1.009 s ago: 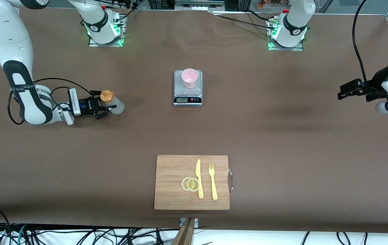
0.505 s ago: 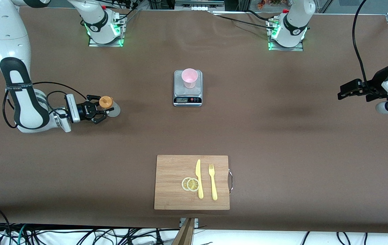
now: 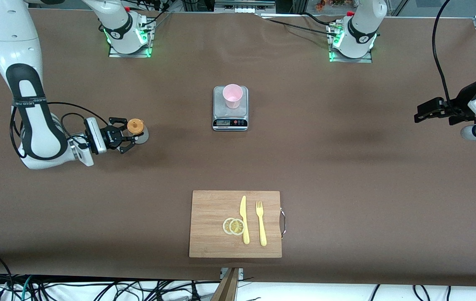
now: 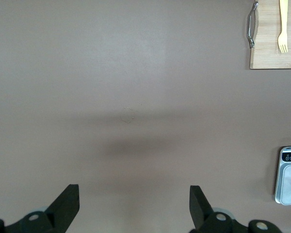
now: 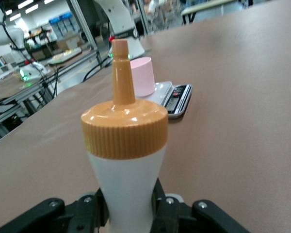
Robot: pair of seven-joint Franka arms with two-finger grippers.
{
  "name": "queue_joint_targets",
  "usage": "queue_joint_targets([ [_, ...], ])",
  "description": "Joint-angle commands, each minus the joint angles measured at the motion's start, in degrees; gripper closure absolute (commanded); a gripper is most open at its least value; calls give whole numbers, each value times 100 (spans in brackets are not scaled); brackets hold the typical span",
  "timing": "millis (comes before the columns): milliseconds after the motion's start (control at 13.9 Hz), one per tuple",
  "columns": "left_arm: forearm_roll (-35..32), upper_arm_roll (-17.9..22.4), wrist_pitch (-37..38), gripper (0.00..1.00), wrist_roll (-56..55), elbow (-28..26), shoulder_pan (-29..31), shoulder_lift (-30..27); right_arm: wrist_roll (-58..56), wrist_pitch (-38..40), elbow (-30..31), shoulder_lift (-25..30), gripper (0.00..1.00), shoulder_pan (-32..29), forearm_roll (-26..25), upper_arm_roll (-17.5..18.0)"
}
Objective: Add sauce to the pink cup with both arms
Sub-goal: 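Lift the bottle with the right gripper and tilt its nozzle into the cup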
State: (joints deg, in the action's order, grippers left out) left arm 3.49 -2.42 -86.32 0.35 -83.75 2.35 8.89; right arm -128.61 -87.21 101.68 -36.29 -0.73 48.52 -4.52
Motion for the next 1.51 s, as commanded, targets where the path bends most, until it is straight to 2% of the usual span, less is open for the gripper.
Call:
queue_joint_targets([
  [0,11,13,124,0,88,157,-24,78,852,-138,-200,438,92,397,-508,13],
  [144,2,13,124,0,79,157,-24,78,1440,-218,-420,579,92,722,-877,21],
  [433,2,13,124,0,70,157,-24,78,2662,-384,-693,860,92,1452,-2019,65],
  [649,2,13,124,0,70,157,-24,78,3646,-508,-728,984,92,1585,-2565,538],
  [865,11,13,124,0,70,157,-24,78,4403,-499,-869,993,92,1909,-3127,768],
  [1082,11,13,124,0,79,157,-15,78,5001,-508,-878,1001,92,1954,-3357,1154],
  [1226,11,13,124,0,79,157,-15,78,5510,-508,-887,1045,92,2051,-3707,1409],
  [1442,11,13,124,0,79,157,-15,78,6030,-508,-887,1037,92,2296,-4033,1551],
])
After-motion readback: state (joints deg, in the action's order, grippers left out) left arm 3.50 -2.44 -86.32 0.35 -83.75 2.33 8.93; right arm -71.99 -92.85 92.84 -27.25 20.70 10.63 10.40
